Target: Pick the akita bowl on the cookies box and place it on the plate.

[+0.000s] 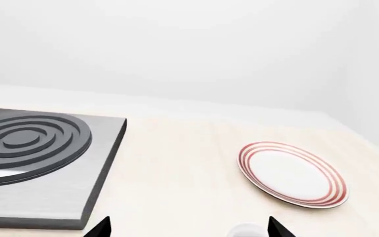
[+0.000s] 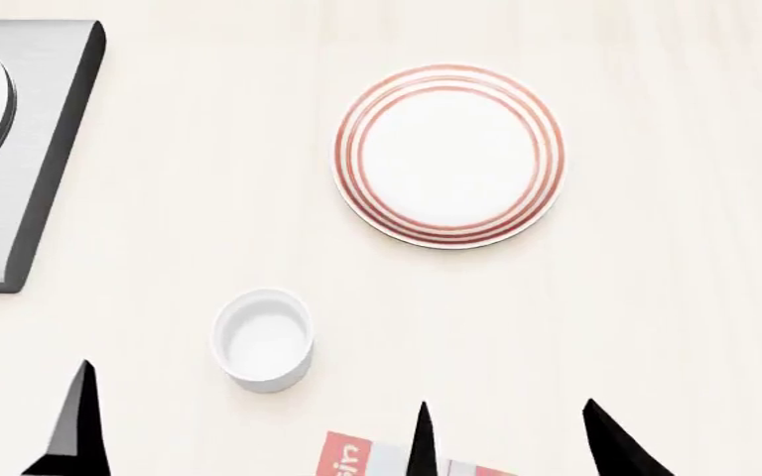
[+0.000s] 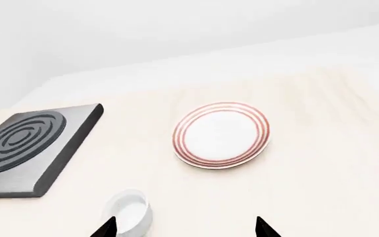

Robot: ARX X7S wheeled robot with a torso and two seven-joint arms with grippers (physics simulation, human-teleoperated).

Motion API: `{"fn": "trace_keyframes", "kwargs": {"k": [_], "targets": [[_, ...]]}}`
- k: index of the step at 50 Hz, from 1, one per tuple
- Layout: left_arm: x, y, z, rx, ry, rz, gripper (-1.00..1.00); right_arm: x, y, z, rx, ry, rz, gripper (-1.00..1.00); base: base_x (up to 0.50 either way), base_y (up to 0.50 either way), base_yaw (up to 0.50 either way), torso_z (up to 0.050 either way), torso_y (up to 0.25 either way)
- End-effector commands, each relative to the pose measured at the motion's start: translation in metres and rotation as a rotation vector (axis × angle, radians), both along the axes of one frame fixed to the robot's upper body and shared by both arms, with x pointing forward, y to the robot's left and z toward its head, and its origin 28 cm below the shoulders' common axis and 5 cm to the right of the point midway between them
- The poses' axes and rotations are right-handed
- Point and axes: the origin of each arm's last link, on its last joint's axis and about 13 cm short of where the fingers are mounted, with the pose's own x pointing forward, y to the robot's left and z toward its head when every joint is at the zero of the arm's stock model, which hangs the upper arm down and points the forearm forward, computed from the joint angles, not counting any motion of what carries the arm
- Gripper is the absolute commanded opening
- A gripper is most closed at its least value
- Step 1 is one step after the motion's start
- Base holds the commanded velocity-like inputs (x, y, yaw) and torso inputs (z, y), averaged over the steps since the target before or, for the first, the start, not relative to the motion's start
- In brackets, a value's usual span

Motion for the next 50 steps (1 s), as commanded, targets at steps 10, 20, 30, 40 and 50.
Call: {"fn": "trace_keyframes", "kwargs": {"k": [10, 20, 30, 40, 50], "targets": [[0.000, 0.000, 0.002, -0.006, -0.022, 0.012, 1.00, -0.016, -0.010, 0.012, 0.003, 0.232, -0.129, 1.00, 0.00, 0.00, 0.00, 0.000, 0.000], [-0.001, 0.000, 0.002, -0.006, -0.023, 0.010, 1.00, -0.020, -0.005, 0.004, 0.023, 0.276, -0.113, 1.00, 0.00, 0.00, 0.00, 0.000, 0.000], [-0.001, 0.000, 0.002, -0.006, -0.024, 0.008, 1.00, -0.022, -0.003, 0.000, 0.040, 0.309, -0.106, 1.00, 0.00, 0.00, 0.00, 0.000, 0.000], [0.000, 0.000, 0.002, -0.006, -0.023, 0.007, 1.00, -0.023, 0.002, -0.006, 0.054, 0.352, -0.077, 1.00, 0.00, 0.00, 0.00, 0.000, 0.000], [0.000, 0.001, 0.003, -0.008, -0.024, 0.009, 1.00, -0.021, 0.003, -0.012, 0.058, 0.376, -0.073, 1.00, 0.00, 0.00, 0.00, 0.000, 0.000]]}}
